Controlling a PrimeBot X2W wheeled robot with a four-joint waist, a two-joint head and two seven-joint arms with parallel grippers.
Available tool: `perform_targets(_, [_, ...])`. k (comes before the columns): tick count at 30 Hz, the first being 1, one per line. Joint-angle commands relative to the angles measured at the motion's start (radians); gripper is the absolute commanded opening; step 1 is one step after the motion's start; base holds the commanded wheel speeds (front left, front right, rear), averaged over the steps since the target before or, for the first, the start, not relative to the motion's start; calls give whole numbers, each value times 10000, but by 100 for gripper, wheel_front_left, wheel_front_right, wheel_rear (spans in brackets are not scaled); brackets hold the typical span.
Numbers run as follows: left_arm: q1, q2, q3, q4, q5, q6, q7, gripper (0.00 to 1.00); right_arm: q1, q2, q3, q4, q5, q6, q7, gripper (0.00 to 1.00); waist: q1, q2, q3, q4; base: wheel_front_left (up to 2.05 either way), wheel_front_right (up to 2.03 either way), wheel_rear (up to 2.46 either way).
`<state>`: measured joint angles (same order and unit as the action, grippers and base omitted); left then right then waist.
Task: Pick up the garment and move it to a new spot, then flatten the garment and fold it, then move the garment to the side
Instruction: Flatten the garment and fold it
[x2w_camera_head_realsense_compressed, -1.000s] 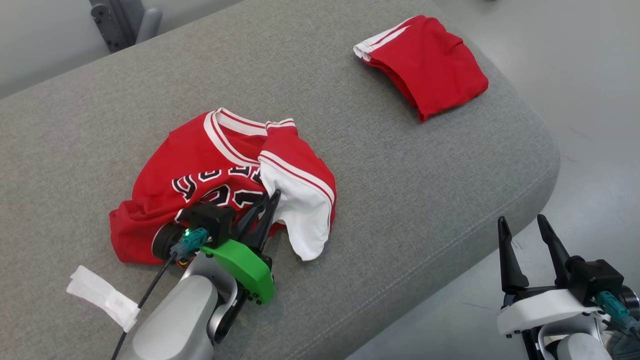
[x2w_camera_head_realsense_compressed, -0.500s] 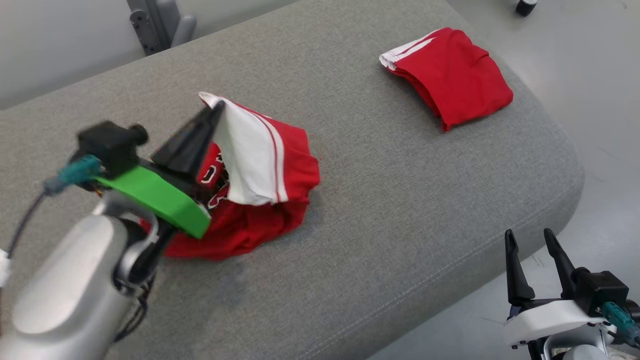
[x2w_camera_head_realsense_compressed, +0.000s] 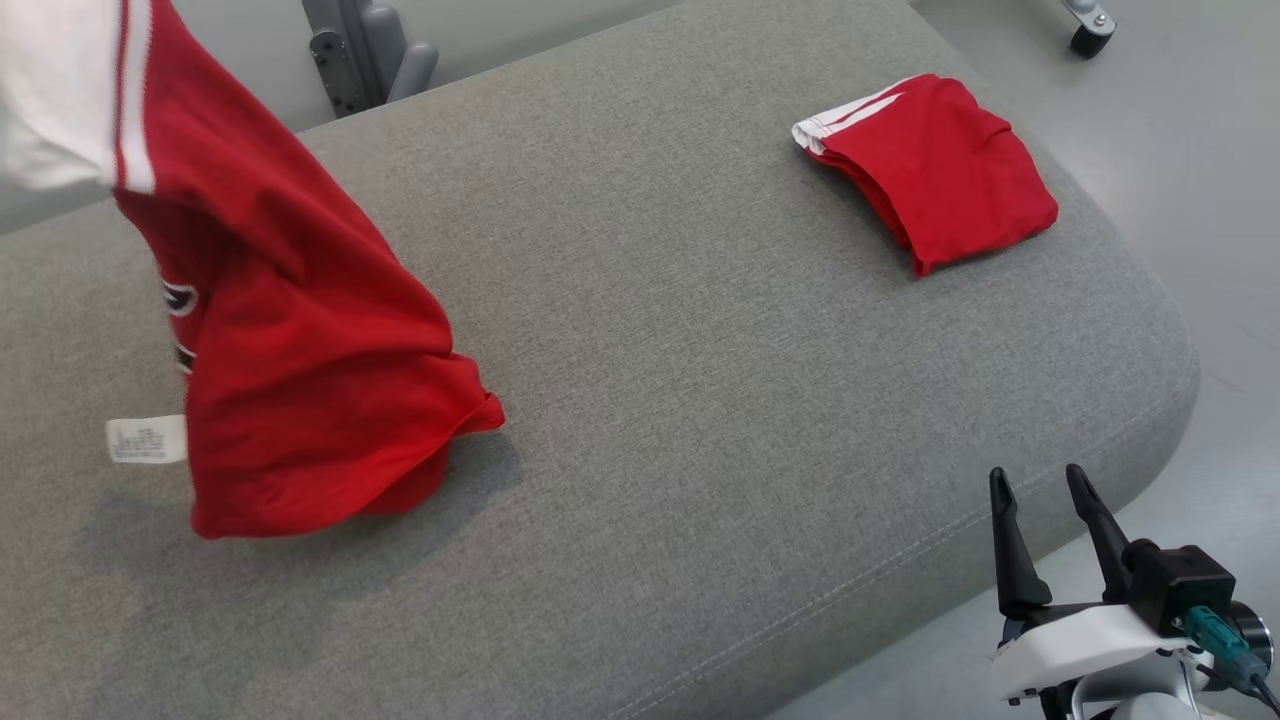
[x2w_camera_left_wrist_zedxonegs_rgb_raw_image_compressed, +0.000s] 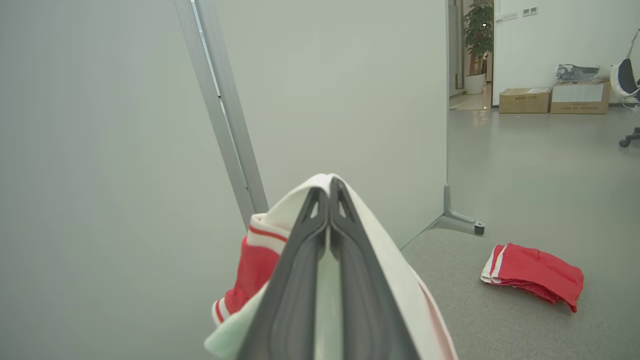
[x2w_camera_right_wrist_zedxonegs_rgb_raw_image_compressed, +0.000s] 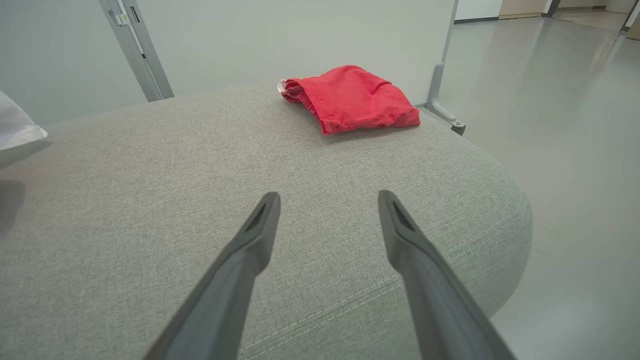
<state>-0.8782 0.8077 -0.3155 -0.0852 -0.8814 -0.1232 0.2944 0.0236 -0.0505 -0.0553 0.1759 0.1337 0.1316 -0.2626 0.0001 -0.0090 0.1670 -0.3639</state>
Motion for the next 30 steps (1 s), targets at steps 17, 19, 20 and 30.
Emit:
perform_targets(17, [-1632, -3698, -4538, 3238, -56, -74, -981, 0, -749, -11, 733, 184, 324, -20, -30, 100, -1, 90, 735, -177, 0, 0, 0])
perform_targets(19, [-1220, -4234, -4959, 4010, 136, -75, -1534, 0, -870, -8, 944, 199, 378, -20, -30, 100, -1, 90, 795, -426, 0, 0, 0])
perform_targets(20, [-931, -4517, -5102, 4426, 154, -73, -1842, 0, -884, -13, 1013, 207, 405, -20, -28, 100, -1, 90, 797, -544, 0, 0, 0])
perform_targets(30, [349, -6535, -6877, 7180, 703, -74, -3337, 0, -722, -4, 983, 144, 304, -20, -30, 100, -1, 90, 1221, -902, 0, 0, 0])
